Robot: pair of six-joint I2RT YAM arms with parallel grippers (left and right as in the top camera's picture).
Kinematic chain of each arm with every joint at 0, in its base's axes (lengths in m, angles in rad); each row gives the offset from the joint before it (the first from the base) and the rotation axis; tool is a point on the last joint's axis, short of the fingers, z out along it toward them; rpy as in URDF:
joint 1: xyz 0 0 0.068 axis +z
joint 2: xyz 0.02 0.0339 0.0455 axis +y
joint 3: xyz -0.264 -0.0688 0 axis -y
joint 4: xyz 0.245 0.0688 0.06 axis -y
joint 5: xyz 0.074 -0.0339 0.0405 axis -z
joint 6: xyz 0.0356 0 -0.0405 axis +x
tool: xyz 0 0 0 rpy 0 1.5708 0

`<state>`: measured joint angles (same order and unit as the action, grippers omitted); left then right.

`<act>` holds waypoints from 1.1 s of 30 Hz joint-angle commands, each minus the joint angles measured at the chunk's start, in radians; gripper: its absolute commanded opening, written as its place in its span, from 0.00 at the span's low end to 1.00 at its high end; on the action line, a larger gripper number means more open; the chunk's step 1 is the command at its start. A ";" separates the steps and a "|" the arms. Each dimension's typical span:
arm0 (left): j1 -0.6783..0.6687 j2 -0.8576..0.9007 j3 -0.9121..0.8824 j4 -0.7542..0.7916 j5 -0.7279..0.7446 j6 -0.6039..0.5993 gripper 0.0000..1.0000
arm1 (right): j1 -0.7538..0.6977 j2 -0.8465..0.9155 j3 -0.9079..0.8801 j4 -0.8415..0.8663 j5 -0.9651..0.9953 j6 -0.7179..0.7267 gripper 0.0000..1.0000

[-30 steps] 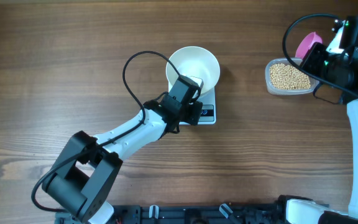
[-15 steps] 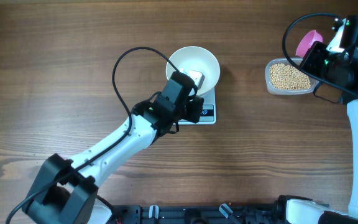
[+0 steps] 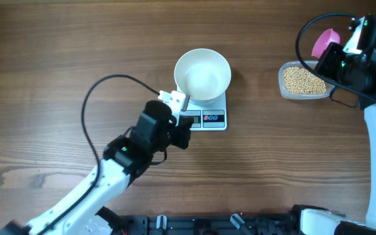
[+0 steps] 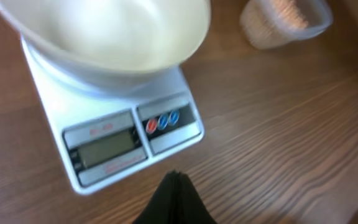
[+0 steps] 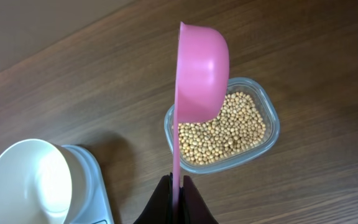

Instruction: Scoop item into bowl and weigh 150g on scale

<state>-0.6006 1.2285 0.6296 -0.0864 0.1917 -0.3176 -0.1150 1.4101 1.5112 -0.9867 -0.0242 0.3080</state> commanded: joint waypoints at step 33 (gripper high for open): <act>-0.083 0.470 -0.026 0.521 -0.149 -0.035 0.04 | -0.002 0.006 -0.002 0.080 -0.005 -0.097 0.04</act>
<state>-0.6762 1.6852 0.6056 0.4049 0.0643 -0.3466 -0.1150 1.4101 1.5112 -0.9104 -0.0250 0.2520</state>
